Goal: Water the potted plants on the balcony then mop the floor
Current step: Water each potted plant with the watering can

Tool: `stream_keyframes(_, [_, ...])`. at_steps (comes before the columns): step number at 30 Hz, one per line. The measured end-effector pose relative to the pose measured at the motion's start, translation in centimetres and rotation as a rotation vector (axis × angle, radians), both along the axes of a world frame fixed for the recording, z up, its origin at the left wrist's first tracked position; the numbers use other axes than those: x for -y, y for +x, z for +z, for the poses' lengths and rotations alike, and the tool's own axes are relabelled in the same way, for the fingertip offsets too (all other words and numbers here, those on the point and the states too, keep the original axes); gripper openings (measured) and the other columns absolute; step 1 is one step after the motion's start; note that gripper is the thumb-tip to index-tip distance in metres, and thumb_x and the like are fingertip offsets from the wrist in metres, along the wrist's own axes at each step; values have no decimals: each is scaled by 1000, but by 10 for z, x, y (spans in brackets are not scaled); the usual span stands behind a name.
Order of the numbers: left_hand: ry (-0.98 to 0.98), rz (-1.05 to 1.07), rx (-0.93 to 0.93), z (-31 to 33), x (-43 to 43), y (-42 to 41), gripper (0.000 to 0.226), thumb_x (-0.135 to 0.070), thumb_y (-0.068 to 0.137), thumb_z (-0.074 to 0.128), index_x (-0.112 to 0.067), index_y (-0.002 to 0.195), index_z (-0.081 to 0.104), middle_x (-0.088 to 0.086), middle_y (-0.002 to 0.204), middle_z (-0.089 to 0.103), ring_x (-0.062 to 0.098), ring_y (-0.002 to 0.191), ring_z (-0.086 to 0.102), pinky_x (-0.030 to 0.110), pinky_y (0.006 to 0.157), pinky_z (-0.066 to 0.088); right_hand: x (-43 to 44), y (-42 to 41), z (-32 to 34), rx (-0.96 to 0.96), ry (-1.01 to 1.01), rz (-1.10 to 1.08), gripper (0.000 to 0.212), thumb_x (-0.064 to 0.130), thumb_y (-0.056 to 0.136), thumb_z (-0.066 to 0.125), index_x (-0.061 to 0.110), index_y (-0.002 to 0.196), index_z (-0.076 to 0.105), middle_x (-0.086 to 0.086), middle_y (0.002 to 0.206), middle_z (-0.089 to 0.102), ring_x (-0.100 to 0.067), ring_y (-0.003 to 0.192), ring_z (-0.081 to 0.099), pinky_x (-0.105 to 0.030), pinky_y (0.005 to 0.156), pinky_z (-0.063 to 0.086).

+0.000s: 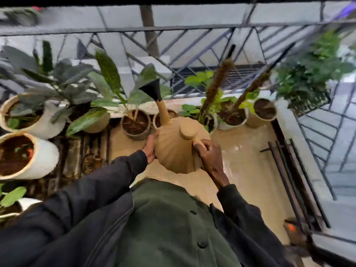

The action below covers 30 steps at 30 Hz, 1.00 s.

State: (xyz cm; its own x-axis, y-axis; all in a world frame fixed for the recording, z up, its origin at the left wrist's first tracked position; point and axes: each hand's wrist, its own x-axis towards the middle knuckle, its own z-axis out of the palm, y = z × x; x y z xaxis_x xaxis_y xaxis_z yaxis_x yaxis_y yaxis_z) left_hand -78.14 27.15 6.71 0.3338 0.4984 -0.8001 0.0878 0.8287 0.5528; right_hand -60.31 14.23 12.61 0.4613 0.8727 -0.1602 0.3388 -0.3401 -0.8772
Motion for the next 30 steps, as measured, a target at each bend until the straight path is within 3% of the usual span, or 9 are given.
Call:
stream_keyframes(4, [22,-105,57,-10,39,74,49,-61,101,45,-28,134,59,9,133,67,25,117,64,41,94,52,61,55,9,32,-35,-46,35,50,83,55,24,60,55,11,59,49,-2,55,47,-16,50,27])
stream_keyframes(7, [-4,-193,43,-19,66,127,54,-62,99,46,-26,138,58,10,131,68,28,121,62,41,91,52,110,100,10,-23,-135,-8,32,47,91,55,18,80,65,8,77,61,4,67,55,-13,58,36])
stream_keyframes(9, [-16,-264,43,-19,84,161,55,-60,99,48,-25,141,57,10,131,68,28,119,62,40,89,52,142,125,9,-43,-196,9,39,48,97,51,13,97,67,2,94,67,0,80,58,-18,69,42])
stream_keyframes(12, [-44,-388,10,-21,108,212,51,-56,101,48,-23,140,54,9,127,67,25,111,63,41,92,49,188,158,11,-59,-235,-50,31,41,109,48,15,114,64,3,113,63,-2,91,57,-23,78,42])
stream_keyframes(19, [-128,-613,-27,-23,167,332,54,-54,100,48,-13,135,57,15,125,67,30,108,63,43,96,49,264,218,12,-68,-272,-328,21,33,110,47,18,121,59,10,113,55,8,88,50,-9,71,34])
stream_keyframes(24, [-102,-724,-80,-37,191,418,48,-50,101,52,-19,138,50,10,128,60,31,116,57,52,108,42,296,272,2,-98,-289,-466,30,35,110,49,15,129,61,8,115,58,-2,95,55,-12,74,37])
stream_keyframes(26, [-110,-779,-96,-44,198,454,59,-53,98,54,-17,144,49,11,138,57,34,124,54,56,112,40,304,299,-6,-102,-296,-514,26,35,109,50,17,124,62,6,113,59,-5,93,55,-20,73,38])
stream_keyframes(28, [-149,-861,-105,-53,204,486,64,-57,97,52,-16,147,48,13,143,55,35,126,53,55,109,41,314,322,-13,-118,-303,-563,20,34,109,51,20,118,62,6,110,61,2,89,54,-23,74,38])
stream_keyframes(30, [-208,-917,-97,-53,214,517,57,-57,100,47,-15,137,53,15,137,57,36,122,54,50,102,45,325,346,-18,-154,-312,-610,28,35,109,52,17,125,64,5,112,63,-1,92,58,-18,74,40])
